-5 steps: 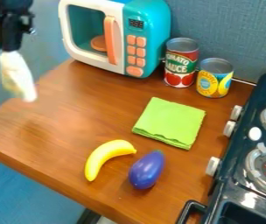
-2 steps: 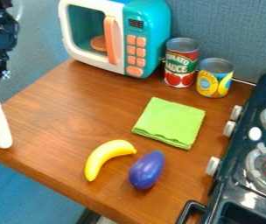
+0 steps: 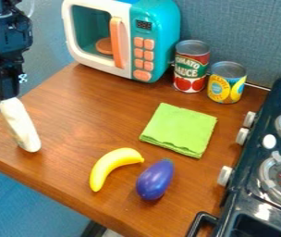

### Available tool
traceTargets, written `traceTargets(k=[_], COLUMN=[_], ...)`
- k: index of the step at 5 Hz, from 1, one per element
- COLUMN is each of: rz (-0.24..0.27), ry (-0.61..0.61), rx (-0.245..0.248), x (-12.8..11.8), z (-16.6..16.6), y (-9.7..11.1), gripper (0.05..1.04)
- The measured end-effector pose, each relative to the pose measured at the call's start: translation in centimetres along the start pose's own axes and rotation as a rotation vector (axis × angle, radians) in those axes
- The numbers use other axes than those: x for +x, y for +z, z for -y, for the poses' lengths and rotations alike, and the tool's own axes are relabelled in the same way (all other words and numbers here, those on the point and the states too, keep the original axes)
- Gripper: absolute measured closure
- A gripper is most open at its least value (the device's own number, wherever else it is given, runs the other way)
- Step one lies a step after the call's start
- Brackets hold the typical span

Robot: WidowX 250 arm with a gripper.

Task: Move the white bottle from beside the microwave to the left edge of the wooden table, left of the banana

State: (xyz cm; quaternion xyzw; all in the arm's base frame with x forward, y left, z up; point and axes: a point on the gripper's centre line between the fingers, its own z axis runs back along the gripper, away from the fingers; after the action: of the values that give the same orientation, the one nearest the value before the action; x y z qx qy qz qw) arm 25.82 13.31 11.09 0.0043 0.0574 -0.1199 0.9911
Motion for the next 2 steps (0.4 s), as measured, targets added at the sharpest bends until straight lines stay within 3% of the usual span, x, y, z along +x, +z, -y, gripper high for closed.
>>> traceTargets(k=[2], rz=[0.052], ry=[0.059], rx=[0.015], x=[1.2], z=[-0.63], y=[0.7], gripper=[0.843])
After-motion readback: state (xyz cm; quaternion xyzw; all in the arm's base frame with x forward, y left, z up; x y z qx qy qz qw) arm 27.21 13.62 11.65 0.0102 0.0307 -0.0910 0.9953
